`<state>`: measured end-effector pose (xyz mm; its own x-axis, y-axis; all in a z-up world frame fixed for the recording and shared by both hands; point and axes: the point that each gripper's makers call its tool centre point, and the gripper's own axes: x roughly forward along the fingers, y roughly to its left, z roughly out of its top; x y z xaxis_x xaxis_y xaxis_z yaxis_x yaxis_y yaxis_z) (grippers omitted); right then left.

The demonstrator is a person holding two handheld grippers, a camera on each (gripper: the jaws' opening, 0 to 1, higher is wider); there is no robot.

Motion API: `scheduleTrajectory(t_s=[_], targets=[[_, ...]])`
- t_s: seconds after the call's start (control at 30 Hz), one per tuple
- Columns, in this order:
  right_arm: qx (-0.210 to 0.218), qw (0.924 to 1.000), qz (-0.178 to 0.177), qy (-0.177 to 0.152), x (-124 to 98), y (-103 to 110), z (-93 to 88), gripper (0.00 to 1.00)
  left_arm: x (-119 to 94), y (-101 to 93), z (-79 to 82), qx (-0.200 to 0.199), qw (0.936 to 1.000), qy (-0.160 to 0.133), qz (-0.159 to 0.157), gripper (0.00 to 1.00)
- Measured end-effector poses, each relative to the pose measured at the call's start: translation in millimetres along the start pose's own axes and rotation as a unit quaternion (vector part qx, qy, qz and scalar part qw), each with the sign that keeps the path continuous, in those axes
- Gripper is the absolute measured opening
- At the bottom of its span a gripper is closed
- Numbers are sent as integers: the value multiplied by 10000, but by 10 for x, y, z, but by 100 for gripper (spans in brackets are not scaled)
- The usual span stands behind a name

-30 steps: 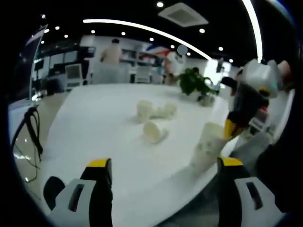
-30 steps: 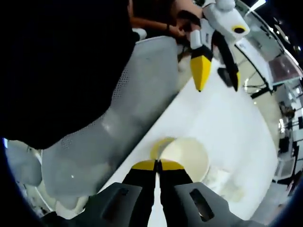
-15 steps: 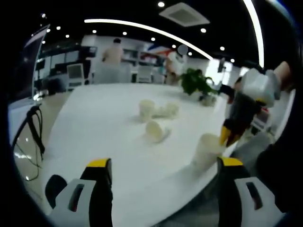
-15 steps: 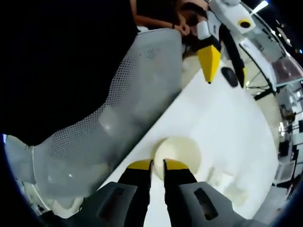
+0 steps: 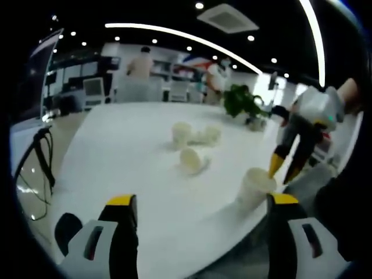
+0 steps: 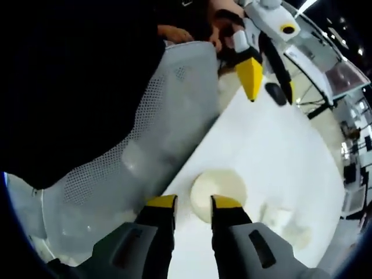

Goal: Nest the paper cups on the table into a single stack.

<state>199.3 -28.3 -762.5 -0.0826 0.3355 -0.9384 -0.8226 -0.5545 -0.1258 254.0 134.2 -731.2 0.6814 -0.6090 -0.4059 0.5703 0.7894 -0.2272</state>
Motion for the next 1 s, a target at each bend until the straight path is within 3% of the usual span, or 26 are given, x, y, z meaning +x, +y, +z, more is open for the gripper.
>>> scheduleTrajectory(t_s=[0.13,0.47,0.7,0.8,0.9,1.0], targets=[[122,9999,-80,-29,-13,-1,-15,27,8,-7,10,1,10000,-7,-13,91],[638,9972,-330,-195,-71,1,-35,29,44,-23,50,51,10000,-1,-83,91],[1180,9899,-553,-561,-135,-23,16,32,66,-31,71,102,9998,26,-144,91],[1437,9847,-710,-685,-177,-45,12,37,76,-32,74,135,9998,35,-167,91],[1911,9729,-994,-843,-258,-92,-39,41,88,-47,82,163,9997,32,-199,92],[2430,9551,-1229,-1168,-310,-136,-75,41,96,-43,89,128,9997,6,-213,92]])
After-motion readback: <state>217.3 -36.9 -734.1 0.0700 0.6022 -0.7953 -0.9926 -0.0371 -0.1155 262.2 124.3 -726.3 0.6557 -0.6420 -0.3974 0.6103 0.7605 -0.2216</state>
